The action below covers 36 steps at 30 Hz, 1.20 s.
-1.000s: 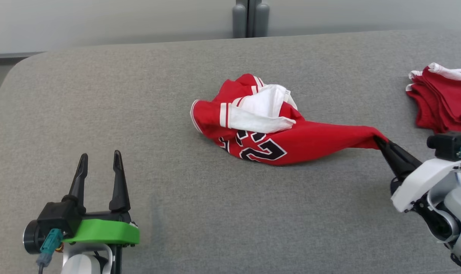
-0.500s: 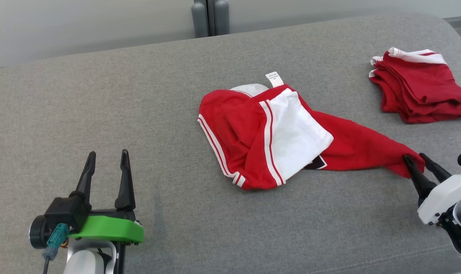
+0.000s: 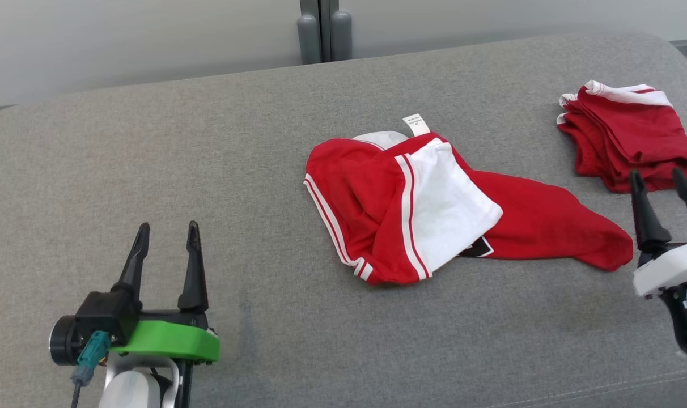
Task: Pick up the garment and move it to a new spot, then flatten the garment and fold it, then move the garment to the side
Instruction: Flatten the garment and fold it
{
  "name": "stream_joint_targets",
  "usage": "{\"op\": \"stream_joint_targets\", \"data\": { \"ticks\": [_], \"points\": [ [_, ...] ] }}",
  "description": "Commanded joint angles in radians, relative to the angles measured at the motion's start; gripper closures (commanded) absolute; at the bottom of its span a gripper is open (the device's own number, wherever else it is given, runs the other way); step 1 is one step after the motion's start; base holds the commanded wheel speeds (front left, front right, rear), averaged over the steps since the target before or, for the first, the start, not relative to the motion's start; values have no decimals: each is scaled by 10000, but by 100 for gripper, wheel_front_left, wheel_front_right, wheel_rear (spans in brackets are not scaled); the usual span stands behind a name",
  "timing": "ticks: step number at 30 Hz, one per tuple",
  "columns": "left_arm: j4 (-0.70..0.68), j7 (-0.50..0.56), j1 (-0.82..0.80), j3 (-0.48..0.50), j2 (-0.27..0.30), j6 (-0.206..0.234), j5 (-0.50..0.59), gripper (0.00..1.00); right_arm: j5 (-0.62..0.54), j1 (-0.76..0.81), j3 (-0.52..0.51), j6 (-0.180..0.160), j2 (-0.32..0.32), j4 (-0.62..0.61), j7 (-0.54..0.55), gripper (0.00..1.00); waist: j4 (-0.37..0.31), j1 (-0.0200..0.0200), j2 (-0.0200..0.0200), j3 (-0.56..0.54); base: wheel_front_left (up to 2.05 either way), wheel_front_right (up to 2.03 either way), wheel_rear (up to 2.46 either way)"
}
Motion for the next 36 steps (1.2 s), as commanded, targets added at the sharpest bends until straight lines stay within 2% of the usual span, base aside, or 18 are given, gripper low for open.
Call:
{"op": "stream_joint_targets", "data": {
  "ticks": [1,5,11,14,22,27,30,36],
  "points": [
    [-65,-4,-56,-140,25,-45,-45,0,-183,323,-81,-10,230,-197,-31,0,26,0,0,12,0,0,0],
    [-93,-3,-213,-455,33,-83,-129,0,-658,652,-252,-12,778,-701,115,0,97,0,0,31,0,0,0],
    [168,-3,-381,-1140,30,-127,-400,0,-1013,884,-462,-12,1171,-1143,436,0,100,0,0,17,0,0,0],
    [666,366,-538,-2105,28,-211,-909,0,-1139,918,-541,-12,1303,-1256,524,0,69,0,0,4,0,0,0],
    [945,2489,-1368,-5065,39,-275,-2704,0,-1160,798,-519,-12,1569,-1199,559,0,-291,0,0,155,0,0,0],
    [1158,3282,-2102,-6437,40,-279,-2961,0,-1104,686,-451,-12,1667,-1099,486,0,-649,0,0,334,0,0,0],
    [1621,3709,-2690,-6964,44,-61,-2864,0,-1055,615,-380,-10,1703,-1016,439,0,-893,0,0,464,0,0,0],
    [3121,4055,-3798,-7836,39,894,-1523,0,-995,481,-258,-12,1674,-805,280,0,-1235,0,0,669,0,0,0]
  ]
}}
